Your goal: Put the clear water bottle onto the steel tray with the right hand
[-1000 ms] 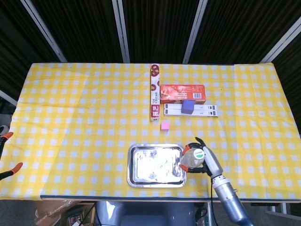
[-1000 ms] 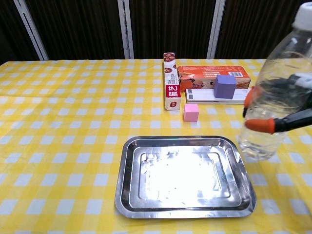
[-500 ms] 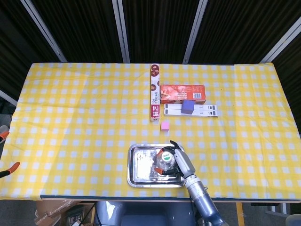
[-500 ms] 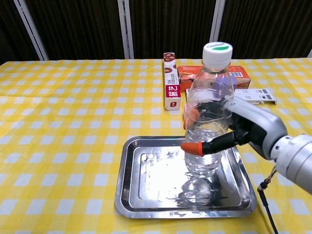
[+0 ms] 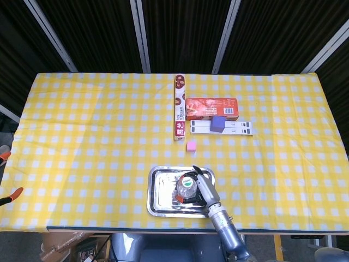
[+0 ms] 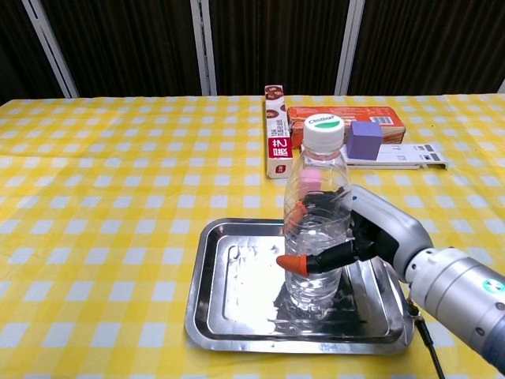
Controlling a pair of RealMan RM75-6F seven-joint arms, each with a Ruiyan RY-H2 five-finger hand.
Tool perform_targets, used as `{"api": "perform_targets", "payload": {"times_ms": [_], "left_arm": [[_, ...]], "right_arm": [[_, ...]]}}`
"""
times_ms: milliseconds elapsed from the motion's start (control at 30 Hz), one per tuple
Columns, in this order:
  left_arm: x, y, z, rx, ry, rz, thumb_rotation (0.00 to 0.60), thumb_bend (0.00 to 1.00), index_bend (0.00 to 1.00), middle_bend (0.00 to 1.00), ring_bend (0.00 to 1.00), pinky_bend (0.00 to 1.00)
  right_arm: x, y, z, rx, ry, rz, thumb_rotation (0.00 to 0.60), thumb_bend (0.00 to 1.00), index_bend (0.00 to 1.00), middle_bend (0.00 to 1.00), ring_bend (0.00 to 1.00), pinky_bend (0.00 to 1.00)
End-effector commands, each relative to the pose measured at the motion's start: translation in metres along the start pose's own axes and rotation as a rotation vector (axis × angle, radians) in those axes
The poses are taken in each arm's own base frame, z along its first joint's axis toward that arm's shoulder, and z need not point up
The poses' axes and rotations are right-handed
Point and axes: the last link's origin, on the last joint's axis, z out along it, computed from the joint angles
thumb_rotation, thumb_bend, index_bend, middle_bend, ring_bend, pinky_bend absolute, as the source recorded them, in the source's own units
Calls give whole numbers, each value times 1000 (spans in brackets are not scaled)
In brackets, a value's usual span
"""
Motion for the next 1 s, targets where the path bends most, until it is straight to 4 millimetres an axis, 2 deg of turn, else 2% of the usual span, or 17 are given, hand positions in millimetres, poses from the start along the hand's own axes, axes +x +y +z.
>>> {"api": "perform_targets", "payload": {"times_ms": [33, 167, 367, 533, 767, 1000], "left_arm": [[0, 0, 0, 0, -1, 0, 600, 215, 140, 0, 0, 0], [-1, 1, 0, -3, -2, 4, 600, 215, 140, 0, 0, 0], [-1, 2, -1, -3, -2, 6, 600, 215, 140, 0, 0, 0], [-1, 2, 0, 0, -3, 7, 600, 215, 140, 0, 0, 0], [-2, 3, -1, -3, -4, 12, 600, 215, 140, 0, 0, 0], [-2, 3, -1, 2, -7, 13, 600, 215, 140, 0, 0, 0]], "right_arm": [[3, 0, -1, 3, 1, 2, 600, 626, 805, 618, 292, 0], [5, 0, -2, 5, -16, 12, 600, 448, 731, 586, 276, 0], [10, 2, -4, 0, -55, 42, 600, 380, 621, 482, 221, 0], [14, 6, -5, -9, -78, 53, 600, 271, 511, 424, 182, 0], [15, 9, -5, -21, -110, 57, 600, 156, 419, 338, 134, 0], [21, 14, -8, -45, -143, 56, 600, 75, 218, 201, 48, 0]]}}
